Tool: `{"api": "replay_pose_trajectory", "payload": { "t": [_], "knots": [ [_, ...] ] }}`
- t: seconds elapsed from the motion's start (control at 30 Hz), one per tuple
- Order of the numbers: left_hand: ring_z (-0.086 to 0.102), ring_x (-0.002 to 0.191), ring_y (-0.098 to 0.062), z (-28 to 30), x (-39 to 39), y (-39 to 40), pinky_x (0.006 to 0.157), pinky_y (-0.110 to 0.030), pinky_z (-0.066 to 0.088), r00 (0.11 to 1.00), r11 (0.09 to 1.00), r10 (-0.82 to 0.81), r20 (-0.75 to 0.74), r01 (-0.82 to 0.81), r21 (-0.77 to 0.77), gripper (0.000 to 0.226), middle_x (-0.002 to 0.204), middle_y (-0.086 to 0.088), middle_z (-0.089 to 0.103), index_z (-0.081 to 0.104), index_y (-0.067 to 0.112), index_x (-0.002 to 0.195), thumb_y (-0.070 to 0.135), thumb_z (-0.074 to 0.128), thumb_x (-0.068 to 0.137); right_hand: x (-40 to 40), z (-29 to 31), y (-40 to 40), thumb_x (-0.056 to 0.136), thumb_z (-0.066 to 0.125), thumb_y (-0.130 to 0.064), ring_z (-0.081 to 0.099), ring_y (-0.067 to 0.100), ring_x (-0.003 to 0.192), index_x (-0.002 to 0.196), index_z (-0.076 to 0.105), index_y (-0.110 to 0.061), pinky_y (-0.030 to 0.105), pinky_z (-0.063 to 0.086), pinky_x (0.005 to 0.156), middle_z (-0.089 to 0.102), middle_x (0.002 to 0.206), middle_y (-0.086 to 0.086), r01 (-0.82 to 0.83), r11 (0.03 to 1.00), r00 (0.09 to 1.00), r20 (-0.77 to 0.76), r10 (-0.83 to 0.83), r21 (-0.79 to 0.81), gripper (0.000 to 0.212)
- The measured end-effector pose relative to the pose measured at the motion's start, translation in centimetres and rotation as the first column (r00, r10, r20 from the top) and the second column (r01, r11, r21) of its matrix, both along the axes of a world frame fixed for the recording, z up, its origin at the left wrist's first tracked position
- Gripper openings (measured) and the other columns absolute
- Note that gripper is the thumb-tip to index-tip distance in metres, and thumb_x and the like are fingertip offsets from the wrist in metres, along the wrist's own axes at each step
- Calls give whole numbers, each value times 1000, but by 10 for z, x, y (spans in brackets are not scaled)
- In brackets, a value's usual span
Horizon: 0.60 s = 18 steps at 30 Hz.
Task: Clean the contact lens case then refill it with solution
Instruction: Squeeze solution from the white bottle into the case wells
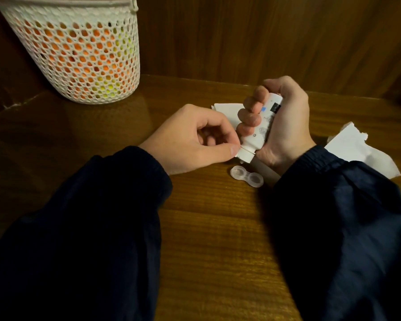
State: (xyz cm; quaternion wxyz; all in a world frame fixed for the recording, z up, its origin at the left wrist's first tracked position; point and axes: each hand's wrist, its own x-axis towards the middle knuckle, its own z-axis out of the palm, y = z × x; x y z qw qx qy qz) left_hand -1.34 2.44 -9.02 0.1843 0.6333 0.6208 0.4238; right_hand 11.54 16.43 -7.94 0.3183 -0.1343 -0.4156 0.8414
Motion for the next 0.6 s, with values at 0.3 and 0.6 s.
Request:
{"api": "replay_pose_trajectory", "payload": {
  "t": [0.3, 0.6],
  "knots": [
    [65, 84, -30, -2, 1, 0, 69, -46, 54, 1000, 1000, -6, -1, 6, -12, 4, 89, 5, 76, 81, 19, 95, 17, 80, 92, 0, -1, 1, 97, 43, -24, 35, 11, 41, 61, 46, -18, 21, 33, 43, 41, 55, -3, 0, 1000, 1000, 7, 0, 4, 37],
    [66, 84, -32, -4, 1, 0, 72, -49, 55, 1000, 1000, -2, -6, 2, -17, 4, 92, 3, 77, 81, 22, 95, 23, 80, 92, 0, -1, 0, 97, 42, -23, 35, 11, 40, 61, 45, -18, 19, 32, 42, 40, 53, -3, -7, 1000, 1000, 11, 7, 5, 36]
  ]
}}
